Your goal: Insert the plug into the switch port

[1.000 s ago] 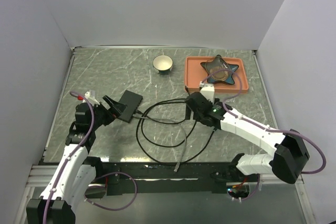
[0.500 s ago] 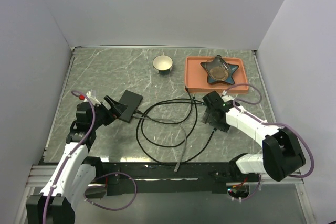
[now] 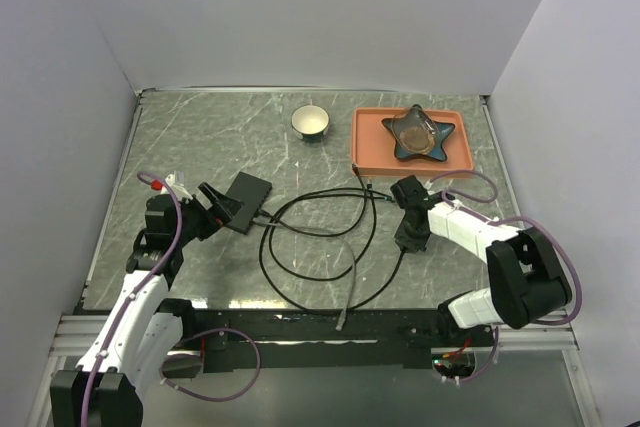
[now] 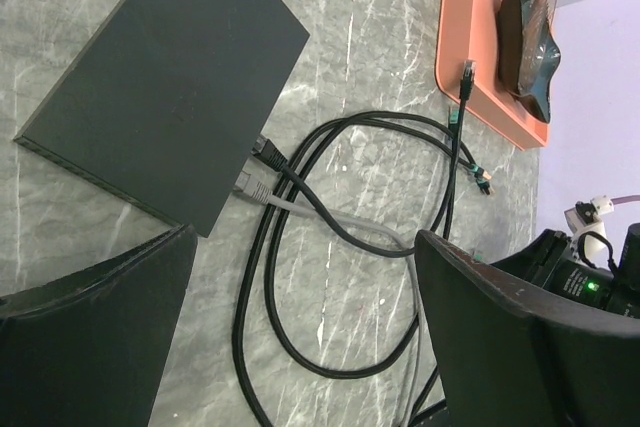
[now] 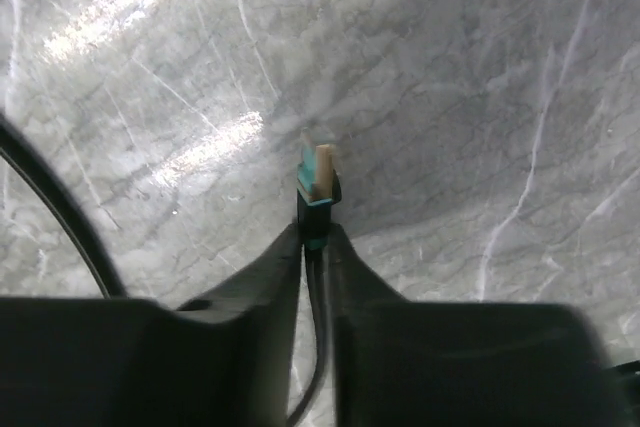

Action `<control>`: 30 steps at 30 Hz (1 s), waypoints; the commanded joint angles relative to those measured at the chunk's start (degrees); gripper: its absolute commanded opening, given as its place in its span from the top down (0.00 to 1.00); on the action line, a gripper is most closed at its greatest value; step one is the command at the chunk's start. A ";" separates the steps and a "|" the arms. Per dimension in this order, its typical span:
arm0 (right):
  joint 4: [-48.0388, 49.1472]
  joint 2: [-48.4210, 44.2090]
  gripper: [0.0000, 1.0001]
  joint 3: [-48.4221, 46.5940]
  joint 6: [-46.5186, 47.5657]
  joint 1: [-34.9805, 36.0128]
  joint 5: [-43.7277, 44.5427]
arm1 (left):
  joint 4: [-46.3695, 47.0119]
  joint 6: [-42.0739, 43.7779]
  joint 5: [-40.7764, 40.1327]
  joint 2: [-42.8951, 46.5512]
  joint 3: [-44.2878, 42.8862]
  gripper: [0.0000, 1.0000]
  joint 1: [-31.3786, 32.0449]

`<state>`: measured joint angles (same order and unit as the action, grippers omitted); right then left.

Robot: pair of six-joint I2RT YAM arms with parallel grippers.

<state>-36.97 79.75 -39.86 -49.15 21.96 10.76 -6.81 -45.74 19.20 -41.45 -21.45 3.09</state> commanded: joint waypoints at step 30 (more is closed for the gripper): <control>-1.10 -13.49 1.00 -76.29 29.09 1.95 27.90 | 2.06 1.00 1.28 -0.82 -0.61 0.04 0.07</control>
<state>-40.82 60.10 -105.30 -27.62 22.22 34.35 -6.68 -45.50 19.64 -42.74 -21.45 3.09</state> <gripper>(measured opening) 0.033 0.962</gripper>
